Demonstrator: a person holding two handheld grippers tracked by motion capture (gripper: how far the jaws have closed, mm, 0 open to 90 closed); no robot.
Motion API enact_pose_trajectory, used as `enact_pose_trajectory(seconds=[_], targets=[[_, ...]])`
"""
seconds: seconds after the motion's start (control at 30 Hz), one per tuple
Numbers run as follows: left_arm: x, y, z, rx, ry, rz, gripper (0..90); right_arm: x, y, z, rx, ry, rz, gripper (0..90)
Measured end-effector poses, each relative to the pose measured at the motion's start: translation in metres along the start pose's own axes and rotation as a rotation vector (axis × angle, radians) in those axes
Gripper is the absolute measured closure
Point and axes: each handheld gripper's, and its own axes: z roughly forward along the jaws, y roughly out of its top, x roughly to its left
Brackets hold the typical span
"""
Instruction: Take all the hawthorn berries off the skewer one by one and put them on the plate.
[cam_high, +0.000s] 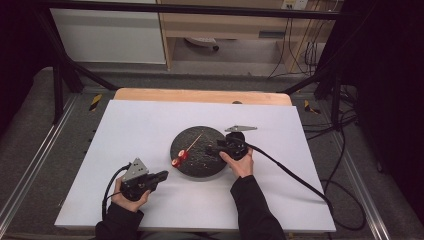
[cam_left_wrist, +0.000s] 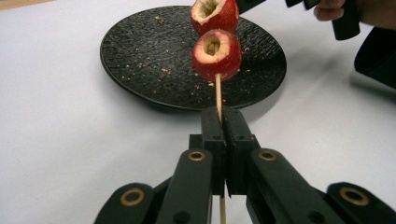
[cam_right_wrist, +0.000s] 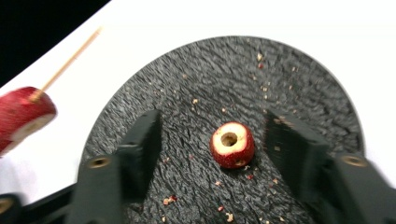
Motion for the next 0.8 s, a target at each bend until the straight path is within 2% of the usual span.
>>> enact_pose_trajectory(seconds=[0.07,0.1,0.13,0.2,0.3,0.4,0.8], targets=[[0.000,0.000,0.000,0.001,-0.001,0.001,88.0,0.002,0.001,-0.005,-0.009,-0.001,-0.021,28.0],[0.000,0.000,0.000,0.001,-0.001,0.001,88.0,0.002,0.001,-0.005,-0.009,-0.001,-0.021,28.0],[0.000,0.000,0.000,0.001,-0.002,0.001,88.0,0.006,0.002,-0.011,-0.015,0.001,-0.041,21.3],[-0.001,0.000,0.000,0.000,-0.001,0.001,88.0,0.008,0.002,-0.013,-0.012,0.003,-0.052,18.9],[-0.002,0.000,0.001,0.000,-0.003,0.004,88.0,0.015,-0.001,-0.021,-0.008,0.019,-0.094,9.2],[-0.003,0.001,0.001,0.001,-0.005,0.006,88.0,0.021,-0.004,-0.027,-0.002,0.031,-0.113,6.0],[-0.011,0.002,0.006,0.008,-0.022,0.023,88.0,0.037,-0.013,-0.037,-0.004,0.108,-0.103,5.3]])
